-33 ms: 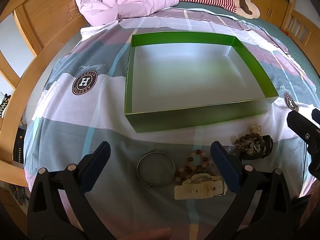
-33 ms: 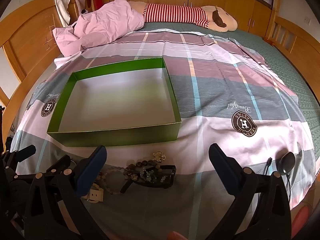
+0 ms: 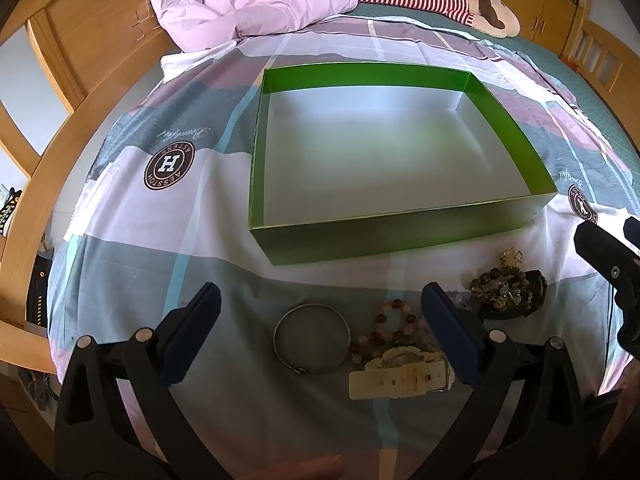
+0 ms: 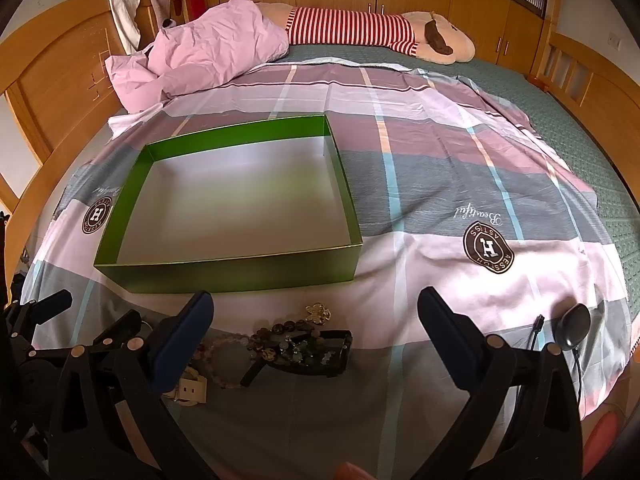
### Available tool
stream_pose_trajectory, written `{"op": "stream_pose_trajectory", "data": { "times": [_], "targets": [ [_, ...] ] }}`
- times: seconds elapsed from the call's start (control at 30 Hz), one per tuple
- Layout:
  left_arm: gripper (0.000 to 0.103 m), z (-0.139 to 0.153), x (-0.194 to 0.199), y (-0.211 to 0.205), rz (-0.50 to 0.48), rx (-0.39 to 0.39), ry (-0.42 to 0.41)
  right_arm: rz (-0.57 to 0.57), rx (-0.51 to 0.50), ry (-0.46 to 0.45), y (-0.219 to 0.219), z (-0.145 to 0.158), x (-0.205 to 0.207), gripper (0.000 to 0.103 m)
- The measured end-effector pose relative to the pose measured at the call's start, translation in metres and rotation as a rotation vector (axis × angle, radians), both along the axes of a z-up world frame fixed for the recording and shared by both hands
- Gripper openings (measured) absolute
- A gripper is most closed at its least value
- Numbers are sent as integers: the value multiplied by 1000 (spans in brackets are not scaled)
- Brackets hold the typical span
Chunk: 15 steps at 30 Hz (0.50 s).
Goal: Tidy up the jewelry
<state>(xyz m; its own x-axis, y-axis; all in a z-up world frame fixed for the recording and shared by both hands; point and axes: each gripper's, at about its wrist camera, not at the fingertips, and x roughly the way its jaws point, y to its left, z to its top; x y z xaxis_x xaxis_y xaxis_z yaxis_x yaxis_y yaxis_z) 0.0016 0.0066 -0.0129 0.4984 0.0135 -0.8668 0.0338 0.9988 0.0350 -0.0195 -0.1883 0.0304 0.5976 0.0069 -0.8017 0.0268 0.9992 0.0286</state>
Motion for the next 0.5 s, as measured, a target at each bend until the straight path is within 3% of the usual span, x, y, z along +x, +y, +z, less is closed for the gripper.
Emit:
{"op": "stream_pose_trajectory", "data": {
  "times": [0.5],
  "targets": [
    [99, -1, 0, 1, 0, 3, 3, -2, -5, 5, -3, -1, 0, 100]
  ]
}}
